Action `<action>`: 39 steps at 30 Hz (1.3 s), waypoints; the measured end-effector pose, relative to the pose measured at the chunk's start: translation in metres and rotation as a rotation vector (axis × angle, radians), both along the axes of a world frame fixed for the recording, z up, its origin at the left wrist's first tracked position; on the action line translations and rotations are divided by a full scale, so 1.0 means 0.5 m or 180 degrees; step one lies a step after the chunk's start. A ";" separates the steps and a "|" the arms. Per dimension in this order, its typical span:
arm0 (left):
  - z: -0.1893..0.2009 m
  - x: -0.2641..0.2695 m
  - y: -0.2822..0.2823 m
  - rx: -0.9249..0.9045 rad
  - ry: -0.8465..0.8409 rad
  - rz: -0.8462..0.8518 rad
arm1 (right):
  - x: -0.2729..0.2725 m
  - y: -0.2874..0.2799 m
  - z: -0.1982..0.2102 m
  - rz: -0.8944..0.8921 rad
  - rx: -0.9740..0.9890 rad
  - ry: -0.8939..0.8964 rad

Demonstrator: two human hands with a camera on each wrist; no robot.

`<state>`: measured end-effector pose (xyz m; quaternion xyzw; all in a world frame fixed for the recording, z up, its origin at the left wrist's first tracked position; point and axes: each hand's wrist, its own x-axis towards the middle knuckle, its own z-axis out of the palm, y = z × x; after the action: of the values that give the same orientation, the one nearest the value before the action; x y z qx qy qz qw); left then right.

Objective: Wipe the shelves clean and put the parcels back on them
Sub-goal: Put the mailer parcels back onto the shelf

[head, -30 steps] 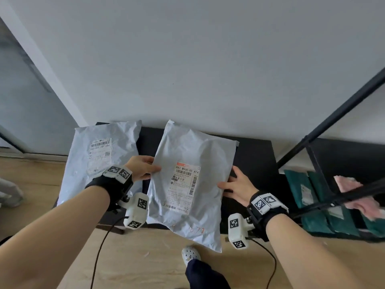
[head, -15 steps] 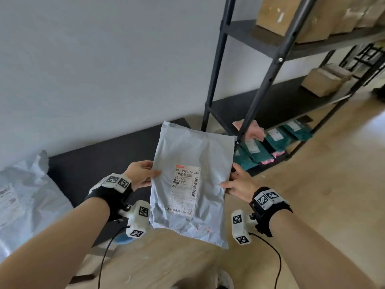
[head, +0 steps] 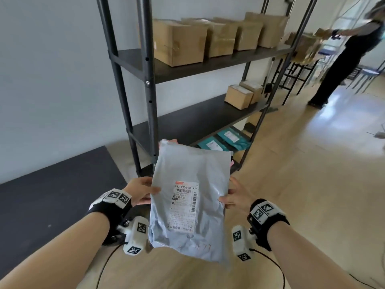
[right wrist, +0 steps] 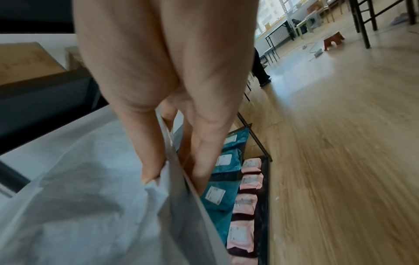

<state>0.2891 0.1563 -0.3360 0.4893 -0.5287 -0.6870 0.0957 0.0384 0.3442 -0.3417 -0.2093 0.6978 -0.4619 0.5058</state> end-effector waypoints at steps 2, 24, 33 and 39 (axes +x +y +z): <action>0.003 -0.077 0.015 -0.0028 0.0019 0.0111 | -0.081 0.006 0.013 0.0073 0.0052 0.0107; 0.032 -0.664 -0.295 -0.0047 0.0195 0.0521 | -0.715 -0.384 0.057 0.0168 0.0165 0.0272; 0.001 -0.802 -0.422 0.0173 0.0035 0.0859 | -0.879 -0.574 0.033 0.0415 0.0199 0.0094; -0.029 -0.889 -0.475 0.0287 -0.0073 0.1346 | -0.982 -0.705 0.011 0.0670 0.0175 0.0156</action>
<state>-0.1555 -0.0813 -0.3503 0.6008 -0.3841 -0.6689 0.2098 -0.4527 -0.0085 -0.3362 -0.2788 0.6966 -0.3816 0.5399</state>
